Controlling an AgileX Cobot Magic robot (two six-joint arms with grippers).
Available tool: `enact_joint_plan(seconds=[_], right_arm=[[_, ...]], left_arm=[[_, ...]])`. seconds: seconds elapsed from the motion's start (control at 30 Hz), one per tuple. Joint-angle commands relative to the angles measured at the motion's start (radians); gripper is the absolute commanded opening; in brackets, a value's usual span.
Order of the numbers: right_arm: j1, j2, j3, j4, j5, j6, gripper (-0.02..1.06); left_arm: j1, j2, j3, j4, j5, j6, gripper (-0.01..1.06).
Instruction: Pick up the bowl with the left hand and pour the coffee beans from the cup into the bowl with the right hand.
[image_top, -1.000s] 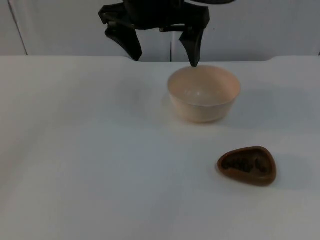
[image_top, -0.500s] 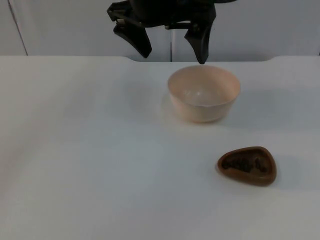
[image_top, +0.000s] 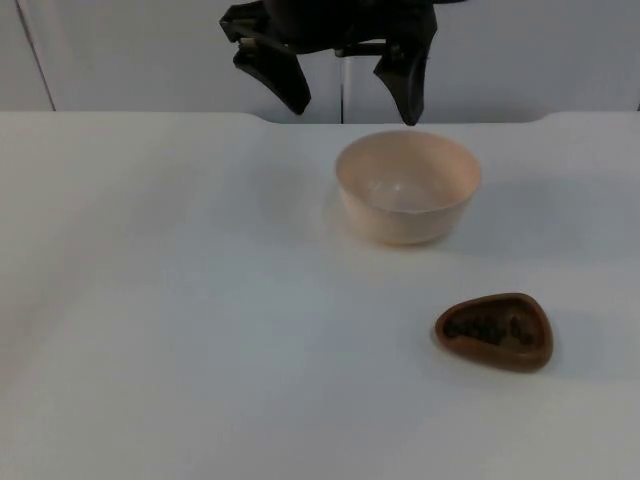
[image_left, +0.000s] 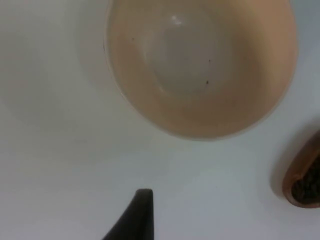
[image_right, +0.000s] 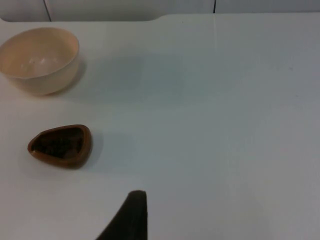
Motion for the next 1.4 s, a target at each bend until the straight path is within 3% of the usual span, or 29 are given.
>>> enact_joint_plan(seconds=[0.0,0.37,0.5,0.6,0.8,0.93,1.2,1.37], right_arm=[[-0.006,-0.004,0.003,-0.002,-0.006,-0.001,1.05],[-0.006,-0.004,0.003,-0.002,-0.006,-0.001,1.05],[-0.006,-0.004,0.003,-0.002,-0.006,-0.001,1.05],[-0.006,-0.004,0.003,-0.002,-0.006,-0.001,1.05],[-0.006,-0.004,0.003,-0.004,-0.006,-0.001,1.05],[-0.006,-0.004,0.003,-0.004,-0.006,-0.001,1.05],[-0.006,-0.004,0.003,-0.004,-0.006,-0.001,1.05],[-0.006,-0.004,0.003,-0.004,-0.006,-0.001,1.05]], left_arm=[[-0.005,-0.007,-0.006,-0.013,-0.022,-0.007,1.05],[-0.006,-0.005,-0.006,-0.011,-0.031,0.043,1.05],[-0.01,-0.006,-0.006,0.014,-0.038,-0.014,1.05],[-0.011,-0.006,-0.006,0.107,-0.065,-0.141,1.05],[-0.011,0.019,-0.017,0.132,-0.084,-0.203,1.05],[-0.011,0.077,-0.064,0.132,-0.068,-0.23,1.05],[0.02,0.275,-0.275,0.162,0.03,-0.352,1.05],[0.031,0.336,-0.33,0.164,0.034,-0.425,1.05]])
